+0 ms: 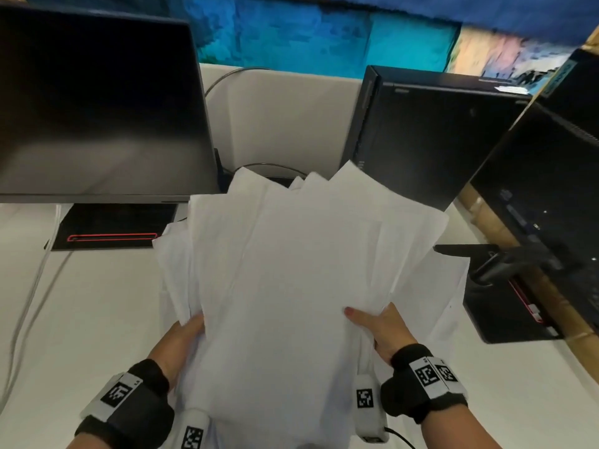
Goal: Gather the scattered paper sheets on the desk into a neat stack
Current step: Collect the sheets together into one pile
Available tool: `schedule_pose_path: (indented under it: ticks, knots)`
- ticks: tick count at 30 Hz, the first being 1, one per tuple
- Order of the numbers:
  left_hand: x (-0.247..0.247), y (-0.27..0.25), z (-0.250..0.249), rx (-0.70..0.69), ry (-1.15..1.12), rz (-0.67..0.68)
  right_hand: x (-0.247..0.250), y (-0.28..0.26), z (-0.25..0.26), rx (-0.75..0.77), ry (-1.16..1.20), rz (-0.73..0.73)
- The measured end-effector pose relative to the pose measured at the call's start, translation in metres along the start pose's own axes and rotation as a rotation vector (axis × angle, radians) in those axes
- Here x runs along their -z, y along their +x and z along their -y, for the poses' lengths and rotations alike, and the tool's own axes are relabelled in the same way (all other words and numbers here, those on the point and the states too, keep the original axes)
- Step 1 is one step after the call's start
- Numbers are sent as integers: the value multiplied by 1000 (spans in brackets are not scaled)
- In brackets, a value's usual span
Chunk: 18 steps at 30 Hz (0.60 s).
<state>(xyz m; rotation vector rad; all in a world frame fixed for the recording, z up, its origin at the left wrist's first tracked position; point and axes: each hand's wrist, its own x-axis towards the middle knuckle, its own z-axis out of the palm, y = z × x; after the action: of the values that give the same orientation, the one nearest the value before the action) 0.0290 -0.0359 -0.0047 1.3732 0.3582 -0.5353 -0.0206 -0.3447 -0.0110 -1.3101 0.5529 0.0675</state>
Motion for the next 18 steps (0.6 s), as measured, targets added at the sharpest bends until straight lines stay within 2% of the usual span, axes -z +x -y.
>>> schedule_pose_path:
  ticks: [3,6,10,14,18]
  knots:
    - [1,-3,-11,17,-110,85,7,-6,5,-55,10,81]
    - [2,-3,-7,-63,52,90,8,-9,9,-105,-26,207]
    - [-2,0,5,-68,140,64,-5,-6,0,-92,-83,168]
    - [3,-2,8,-73,-27,95,-5,-6,-9,-98,30,124]
    - [1,-1,16,-7,44,120,-12,-8,-15,-131,-49,228]
